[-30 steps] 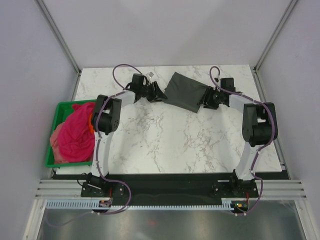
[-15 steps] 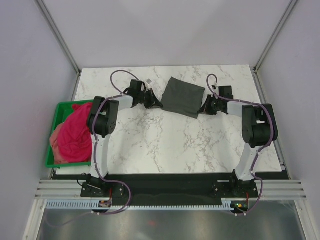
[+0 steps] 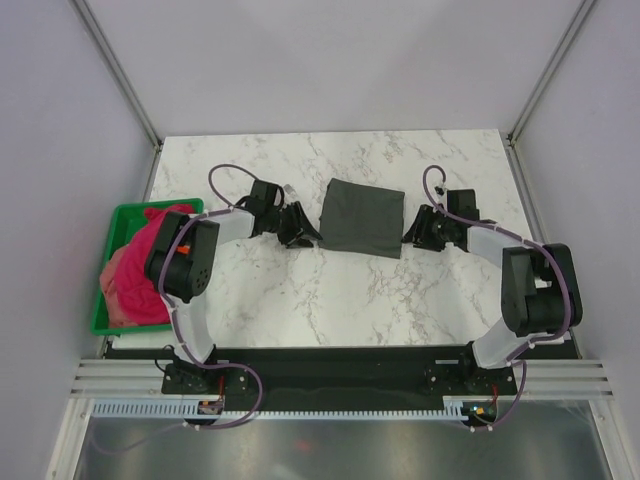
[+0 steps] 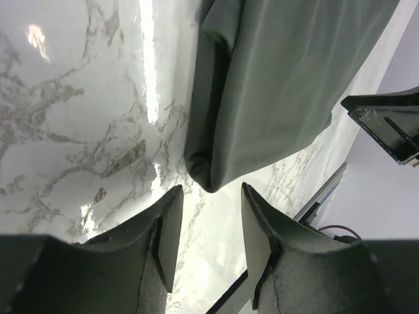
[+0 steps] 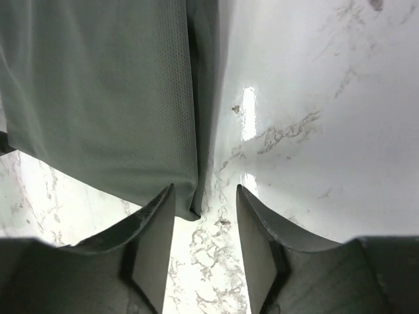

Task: Fold and stack the t-shirts
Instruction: Fold the tshirt, then neatly place the folded tshirt to the corner, then reset both grippers

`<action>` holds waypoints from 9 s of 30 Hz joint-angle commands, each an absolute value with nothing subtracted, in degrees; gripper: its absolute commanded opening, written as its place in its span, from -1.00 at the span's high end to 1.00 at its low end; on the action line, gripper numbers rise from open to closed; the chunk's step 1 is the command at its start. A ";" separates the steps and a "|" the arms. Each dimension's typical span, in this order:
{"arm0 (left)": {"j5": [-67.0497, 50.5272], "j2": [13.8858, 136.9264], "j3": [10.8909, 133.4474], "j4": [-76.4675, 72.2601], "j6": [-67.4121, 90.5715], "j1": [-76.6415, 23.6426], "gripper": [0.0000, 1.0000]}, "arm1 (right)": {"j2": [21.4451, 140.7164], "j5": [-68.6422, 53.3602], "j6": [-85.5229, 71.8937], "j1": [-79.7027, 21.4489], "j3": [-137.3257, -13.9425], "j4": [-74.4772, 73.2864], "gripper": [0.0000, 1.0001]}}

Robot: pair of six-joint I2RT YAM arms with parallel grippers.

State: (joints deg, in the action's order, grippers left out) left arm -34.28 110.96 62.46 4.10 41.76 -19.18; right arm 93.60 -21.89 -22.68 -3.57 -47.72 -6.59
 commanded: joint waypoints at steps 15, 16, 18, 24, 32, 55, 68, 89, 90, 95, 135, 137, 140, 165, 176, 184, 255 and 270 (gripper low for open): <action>-38.68 134.99 103.08 4.92 41.75 -18.37 0.10 | 112.05 -21.89 -23.20 -3.43 -70.74 -3.16 -0.07; -37.71 136.39 104.23 5.01 41.75 -18.28 0.11 | 113.89 -21.54 -23.03 -3.43 -71.88 -3.16 0.00; -37.18 140.79 107.31 5.01 43.67 -17.23 0.17 | 115.31 -20.05 -22.42 -3.43 -72.68 -3.16 0.11; -35.95 143.09 107.93 5.01 48.95 -15.56 0.31 | 116.02 -17.67 -21.18 -3.43 -72.51 -3.43 0.50; -39.37 135.88 109.15 4.83 48.60 -15.64 0.21 | 114.43 -18.37 -21.44 -3.43 -74.00 -4.39 0.29; -36.21 123.22 82.71 5.01 35.86 -17.93 0.09 | 107.49 -24.08 -20.74 -3.43 -71.55 -10.72 -0.14; -39.11 126.75 81.13 3.34 36.30 -18.72 0.81 | 105.20 -22.68 -20.22 -3.43 -66.62 -9.76 -0.12; -40.60 117.16 82.25 2.72 40.34 -16.61 0.29 | 112.15 -25.93 -13.36 -3.08 -71.02 -12.83 -0.02; -40.69 117.59 85.05 2.64 40.34 -16.70 0.32 | 111.97 -25.93 -13.45 -2.99 -70.67 -12.57 -0.01; -41.22 124.52 92.36 2.37 41.74 -16.70 0.41 | 110.31 -26.19 -14.85 -2.99 -68.65 -11.78 0.07; -48.60 104.97 70.98 2.28 40.35 -13.45 0.26 | 106.34 -22.59 -9.23 -3.08 -75.93 -22.76 -0.32; -49.04 98.90 64.81 3.24 38.86 -13.36 0.26 | 108.62 -23.11 -8.44 -3.08 -77.34 -23.20 -0.32; -50.44 92.04 60.57 5.62 37.01 -13.36 0.25 | 112.05 -23.29 -7.74 -2.99 -79.54 -23.99 -0.29; -47.02 79.01 54.32 21.71 24.87 -13.80 0.17 | 126.64 -11.71 -3.96 -1.33 -99.03 -30.76 1.00; -46.85 79.01 53.96 21.62 24.79 -13.98 0.17 | 136.31 -0.36 -1.58 7.73 -116.71 -36.74 1.00; -46.50 80.24 53.88 21.80 24.61 -14.06 0.17 | 145.19 3.60 -5.18 15.29 -131.73 -35.43 1.00; -46.05 64.52 63.64 21.97 29.44 -13.27 -1.00 | 50.28 -17.23 -33.66 -2.29 -52.65 -30.32 -0.96; -41.31 52.21 59.15 22.15 25.75 -13.18 -0.95 | 45.00 -18.46 -33.93 -2.37 -55.28 -32.17 -0.96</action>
